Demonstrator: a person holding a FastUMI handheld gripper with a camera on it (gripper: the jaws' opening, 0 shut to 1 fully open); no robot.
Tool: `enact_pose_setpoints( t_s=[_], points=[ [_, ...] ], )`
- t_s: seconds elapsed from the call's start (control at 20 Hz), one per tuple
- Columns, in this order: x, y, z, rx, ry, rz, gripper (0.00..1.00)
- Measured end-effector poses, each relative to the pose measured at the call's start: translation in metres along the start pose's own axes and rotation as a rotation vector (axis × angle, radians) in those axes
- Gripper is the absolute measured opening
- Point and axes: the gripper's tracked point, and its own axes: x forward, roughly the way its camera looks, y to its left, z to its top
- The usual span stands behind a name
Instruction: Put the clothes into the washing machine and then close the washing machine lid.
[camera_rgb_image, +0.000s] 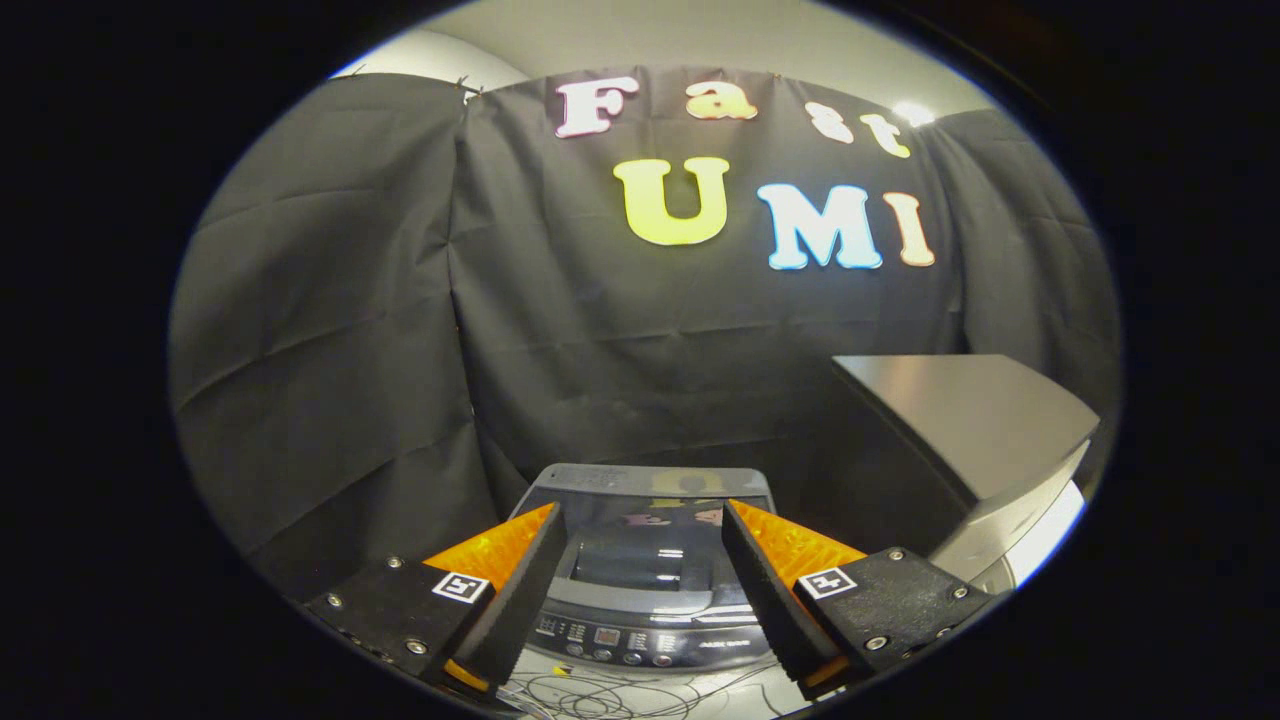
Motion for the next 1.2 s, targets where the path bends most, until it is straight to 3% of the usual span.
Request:
enact_pose_setpoints(
  t_s=[0.4, 0.7, 0.95, 1.2],
  points=[
    [-0.128, -0.052, 0.004, -0.06, -0.099, 0.052, 0.96],
    [-0.199, -0.097, 0.004, -0.103, -0.135, 0.042, 0.96],
    [-0.247, -0.115, 0.007, -0.056, -0.18, 0.059, 0.96],
    [-0.266, -0.136, 0.012, -0.017, -0.199, 0.021, 0.96]
  ],
)
